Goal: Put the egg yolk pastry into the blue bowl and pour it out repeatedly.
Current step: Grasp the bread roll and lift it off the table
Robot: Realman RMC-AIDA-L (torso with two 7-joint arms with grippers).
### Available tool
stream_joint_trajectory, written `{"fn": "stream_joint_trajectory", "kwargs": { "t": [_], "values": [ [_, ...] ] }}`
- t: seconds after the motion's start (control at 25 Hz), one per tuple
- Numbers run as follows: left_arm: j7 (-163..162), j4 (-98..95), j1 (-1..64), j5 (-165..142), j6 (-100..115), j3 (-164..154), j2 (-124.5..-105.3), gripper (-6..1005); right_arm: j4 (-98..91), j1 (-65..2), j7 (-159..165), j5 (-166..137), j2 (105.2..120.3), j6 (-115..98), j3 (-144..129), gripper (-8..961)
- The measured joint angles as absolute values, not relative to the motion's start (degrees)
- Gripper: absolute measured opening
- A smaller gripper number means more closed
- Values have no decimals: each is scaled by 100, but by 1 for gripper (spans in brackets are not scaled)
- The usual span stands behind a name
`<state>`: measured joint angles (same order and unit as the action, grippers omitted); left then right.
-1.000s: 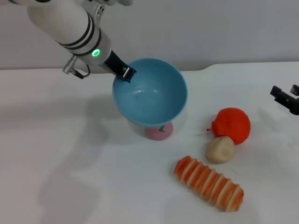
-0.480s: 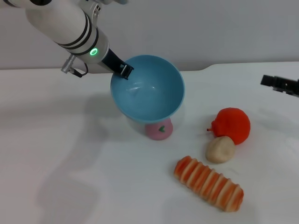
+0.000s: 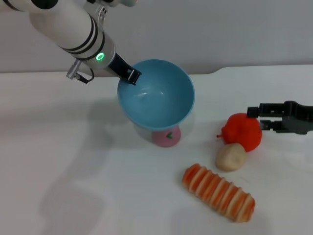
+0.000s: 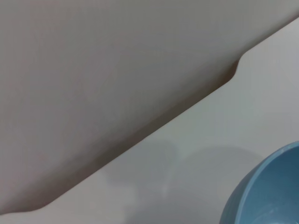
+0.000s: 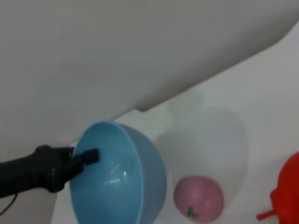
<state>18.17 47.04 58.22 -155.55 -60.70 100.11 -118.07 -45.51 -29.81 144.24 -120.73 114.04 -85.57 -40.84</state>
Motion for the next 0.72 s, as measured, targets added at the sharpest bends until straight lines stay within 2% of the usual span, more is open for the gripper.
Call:
{"fn": "stream_joint_trajectory", "kwargs": {
  "t": [0.72],
  "values": [
    [1819,4681,5870,-15438,-6030,9959,-11822,0,-3938,-2935,14821,-12519,11279,-8918,-4060,671]
  ]
}}
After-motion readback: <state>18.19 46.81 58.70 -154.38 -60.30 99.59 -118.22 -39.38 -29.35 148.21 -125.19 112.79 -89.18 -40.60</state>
